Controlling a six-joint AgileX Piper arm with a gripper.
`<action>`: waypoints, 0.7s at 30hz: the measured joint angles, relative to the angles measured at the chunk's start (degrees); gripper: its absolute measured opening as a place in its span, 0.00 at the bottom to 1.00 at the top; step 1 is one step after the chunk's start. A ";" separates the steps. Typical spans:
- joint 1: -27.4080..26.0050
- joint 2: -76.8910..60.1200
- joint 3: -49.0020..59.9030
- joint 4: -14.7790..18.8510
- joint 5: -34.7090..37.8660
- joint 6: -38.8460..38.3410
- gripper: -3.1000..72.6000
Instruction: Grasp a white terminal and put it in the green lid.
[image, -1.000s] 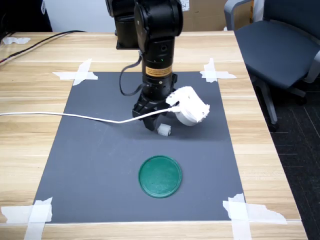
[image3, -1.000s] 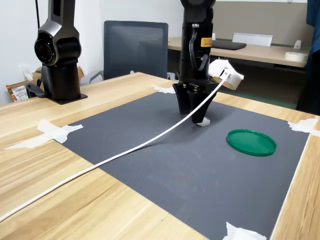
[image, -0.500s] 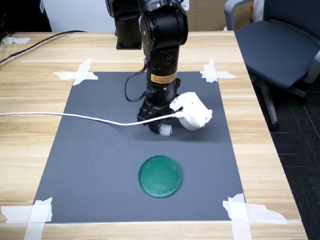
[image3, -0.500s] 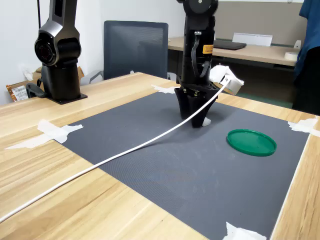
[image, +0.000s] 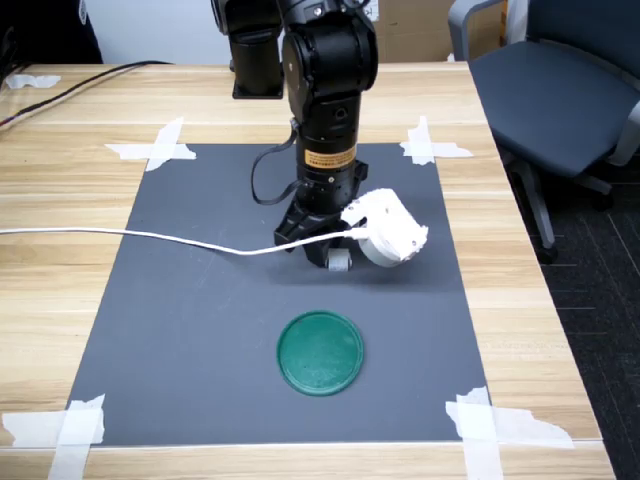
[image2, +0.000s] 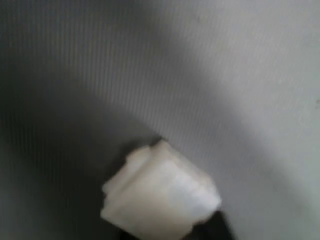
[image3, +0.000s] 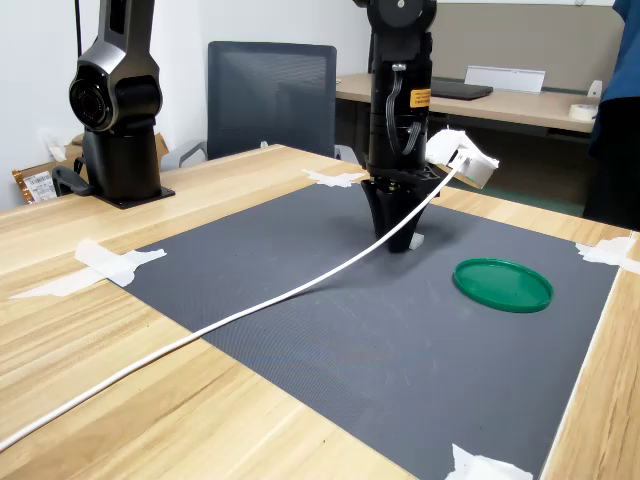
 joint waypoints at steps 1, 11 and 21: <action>0.00 0.00 0.00 0.00 -0.07 0.05 0.24; 0.00 0.04 0.00 0.00 -0.26 0.56 0.01; 0.00 -4.99 0.00 -1.25 1.93 1.55 0.01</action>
